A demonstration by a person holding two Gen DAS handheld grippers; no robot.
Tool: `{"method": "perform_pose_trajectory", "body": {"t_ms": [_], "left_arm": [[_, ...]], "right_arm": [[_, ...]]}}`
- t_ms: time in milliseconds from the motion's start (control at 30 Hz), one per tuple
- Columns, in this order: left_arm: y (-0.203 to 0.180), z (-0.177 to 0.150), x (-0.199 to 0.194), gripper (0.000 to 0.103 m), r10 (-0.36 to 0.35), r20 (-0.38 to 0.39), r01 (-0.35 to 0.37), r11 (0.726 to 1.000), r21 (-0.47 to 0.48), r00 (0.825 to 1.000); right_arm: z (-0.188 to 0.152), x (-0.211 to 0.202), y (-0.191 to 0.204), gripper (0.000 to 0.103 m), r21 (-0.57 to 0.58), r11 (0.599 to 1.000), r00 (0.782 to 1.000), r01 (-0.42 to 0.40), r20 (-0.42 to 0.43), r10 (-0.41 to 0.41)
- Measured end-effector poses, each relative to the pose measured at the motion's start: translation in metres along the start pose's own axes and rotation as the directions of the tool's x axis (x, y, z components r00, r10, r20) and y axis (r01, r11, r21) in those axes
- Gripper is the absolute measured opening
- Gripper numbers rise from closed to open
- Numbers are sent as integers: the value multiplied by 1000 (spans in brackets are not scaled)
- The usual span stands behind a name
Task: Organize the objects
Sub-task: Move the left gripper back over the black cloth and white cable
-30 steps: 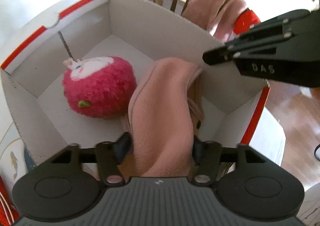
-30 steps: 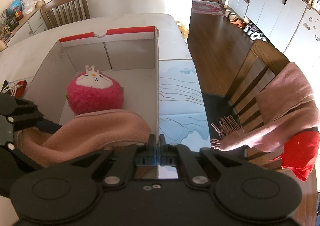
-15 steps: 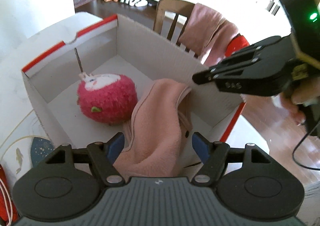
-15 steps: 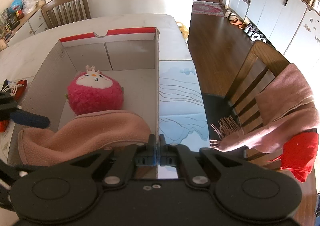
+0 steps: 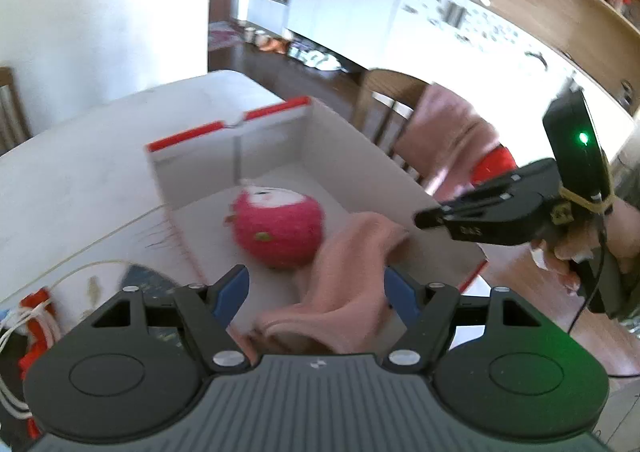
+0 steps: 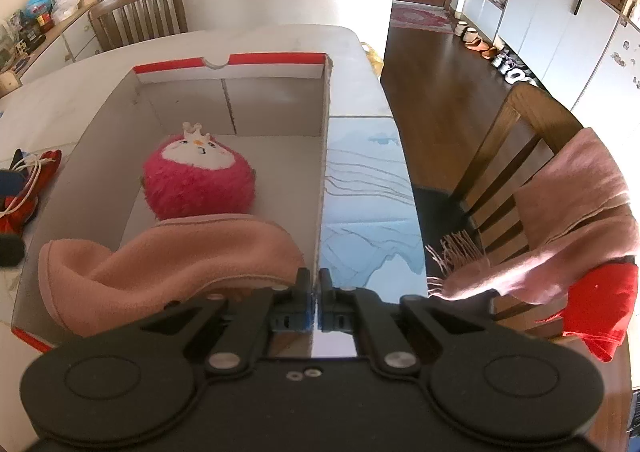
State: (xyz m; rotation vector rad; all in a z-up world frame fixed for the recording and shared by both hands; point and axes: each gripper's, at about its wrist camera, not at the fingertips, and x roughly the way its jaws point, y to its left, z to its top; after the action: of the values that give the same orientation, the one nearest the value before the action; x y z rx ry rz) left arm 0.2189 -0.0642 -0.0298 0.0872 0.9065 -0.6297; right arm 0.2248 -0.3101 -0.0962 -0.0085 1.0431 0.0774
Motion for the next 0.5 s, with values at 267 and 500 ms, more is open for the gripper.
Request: {"method": "perform_pose_trajectory", "body": {"t_ms": [267,500], "left_arm": [[38,-20,-28,81,94,60,-87,990,-112,994],[85,-49,-47,82,197,74,-181,966,-187,978]], "right_arm": [[0,1,2,3,7,1000,1000,2,-7,-2],[0,2,4,3,8,1000,1000,10,-13,-10]]}}
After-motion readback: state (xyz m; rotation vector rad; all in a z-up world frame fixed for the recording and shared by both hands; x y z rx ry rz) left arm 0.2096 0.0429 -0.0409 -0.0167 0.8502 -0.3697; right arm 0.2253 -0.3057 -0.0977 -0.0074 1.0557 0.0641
